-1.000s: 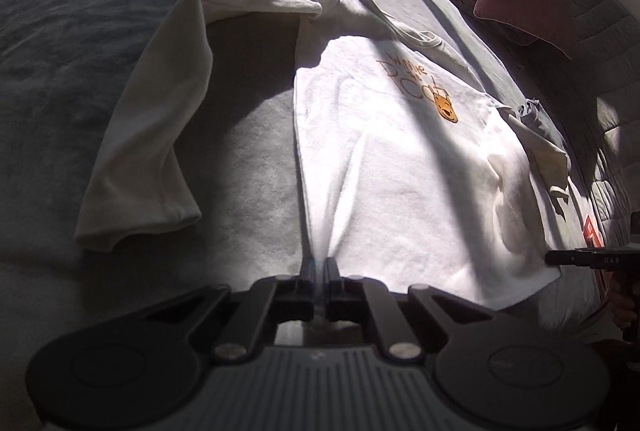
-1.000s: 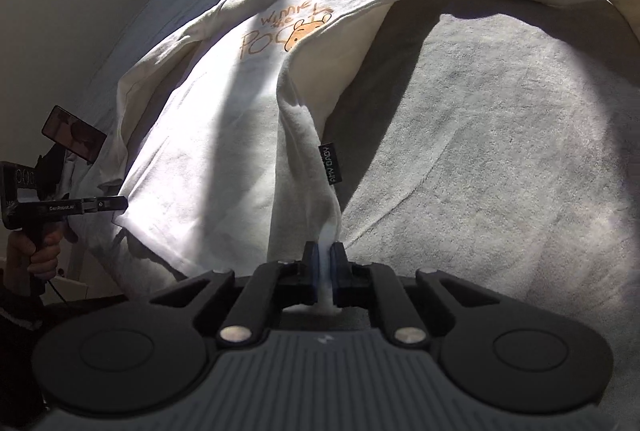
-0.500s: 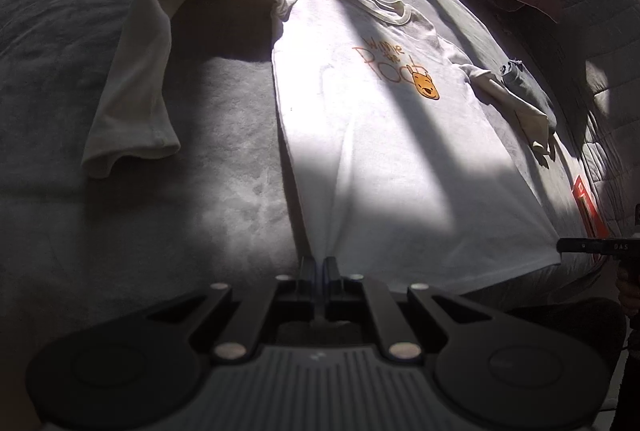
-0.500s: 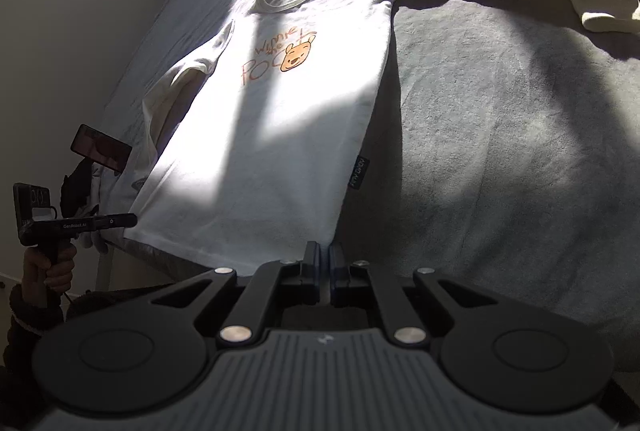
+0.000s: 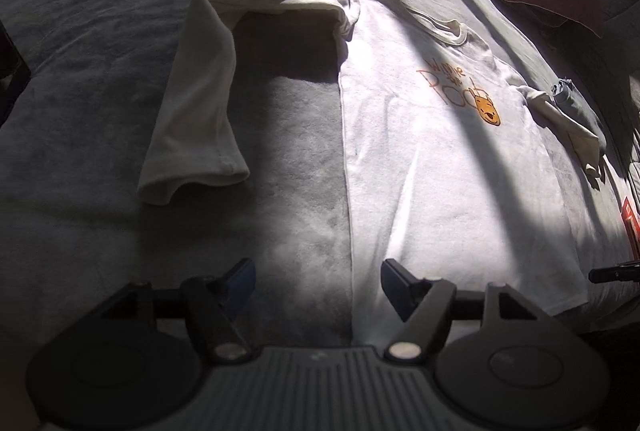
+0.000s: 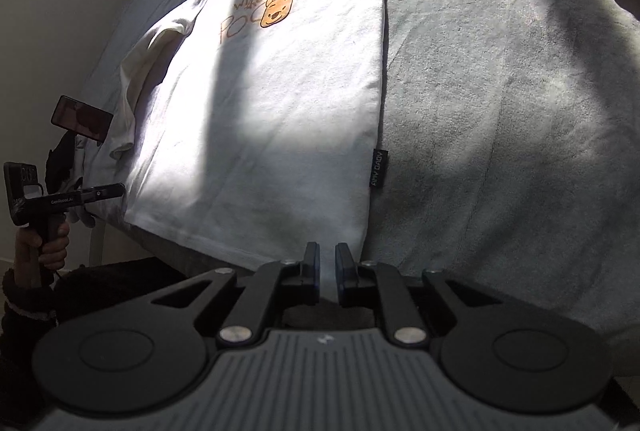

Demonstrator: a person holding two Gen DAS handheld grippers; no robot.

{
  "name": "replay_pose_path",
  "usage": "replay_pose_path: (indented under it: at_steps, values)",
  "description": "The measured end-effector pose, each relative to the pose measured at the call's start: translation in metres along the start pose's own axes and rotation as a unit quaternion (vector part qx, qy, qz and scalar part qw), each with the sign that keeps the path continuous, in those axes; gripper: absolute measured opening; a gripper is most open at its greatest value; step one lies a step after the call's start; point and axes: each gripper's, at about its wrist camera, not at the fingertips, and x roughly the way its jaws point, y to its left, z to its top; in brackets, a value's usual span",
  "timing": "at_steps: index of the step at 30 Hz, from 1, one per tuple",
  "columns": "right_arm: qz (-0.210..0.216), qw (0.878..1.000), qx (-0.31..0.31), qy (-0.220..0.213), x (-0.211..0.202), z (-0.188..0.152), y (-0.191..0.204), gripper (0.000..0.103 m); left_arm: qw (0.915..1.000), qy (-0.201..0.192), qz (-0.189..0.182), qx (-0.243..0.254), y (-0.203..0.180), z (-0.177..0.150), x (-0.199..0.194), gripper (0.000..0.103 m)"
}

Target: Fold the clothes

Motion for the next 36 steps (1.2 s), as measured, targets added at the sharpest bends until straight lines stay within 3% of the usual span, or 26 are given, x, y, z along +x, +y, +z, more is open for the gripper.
replay_pose_path:
  at_steps: [1,3,7,9,12,17,20,23,26,31,35,36]
  values:
    - [0.001,1.0,-0.004,-0.002,0.001,0.005,0.003,0.021,0.9998,-0.011,0.012,-0.007,0.003,0.005,-0.002,0.071]
    - [0.004,1.0,-0.011,-0.005,0.003,0.016,0.01,0.044,0.9984,-0.03,0.04,-0.025,0.012,0.018,-0.003,0.071]
    - [0.013,1.0,-0.026,-0.009,0.009,0.039,0.025,0.047,0.9902,-0.063,0.115,-0.049,0.019,0.036,-0.004,0.072]
    - [0.019,0.999,-0.035,-0.008,0.016,0.051,0.037,0.047,0.987,-0.08,0.127,-0.058,0.023,0.044,-0.007,0.072]
    - [0.025,0.998,-0.055,-0.004,0.03,0.07,0.061,0.047,0.9833,-0.098,0.107,-0.11,0.038,0.061,-0.009,0.072]
    - [0.049,0.995,-0.088,0.001,0.063,0.101,0.113,0.048,0.9693,-0.145,0.092,-0.176,0.064,0.071,-0.009,0.072]
    - [0.072,0.992,-0.106,0.007,0.091,0.116,0.15,0.05,0.9615,-0.138,0.086,-0.222,0.083,0.061,0.005,0.07]
    - [0.093,0.986,-0.134,0.024,0.128,0.127,0.189,0.053,0.96,-0.113,0.074,-0.245,0.099,0.049,0.017,0.066]
    - [0.106,0.981,-0.154,0.044,0.173,0.138,0.226,0.055,0.9575,-0.122,0.038,-0.258,0.112,0.04,0.013,0.065]
    - [0.115,0.979,-0.158,0.059,0.243,0.156,0.272,0.055,0.9378,-0.125,-0.042,-0.321,0.142,0.026,0.009,0.063]
    - [0.099,0.984,-0.139,0.047,0.283,0.164,0.289,0.055,0.9205,-0.115,-0.092,-0.362,0.154,0.021,0.009,0.063]
    - [0.099,0.986,-0.128,0.044,0.29,0.166,0.29,0.045,0.9155,-0.114,-0.098,-0.373,0.156,0.019,0.01,0.063]
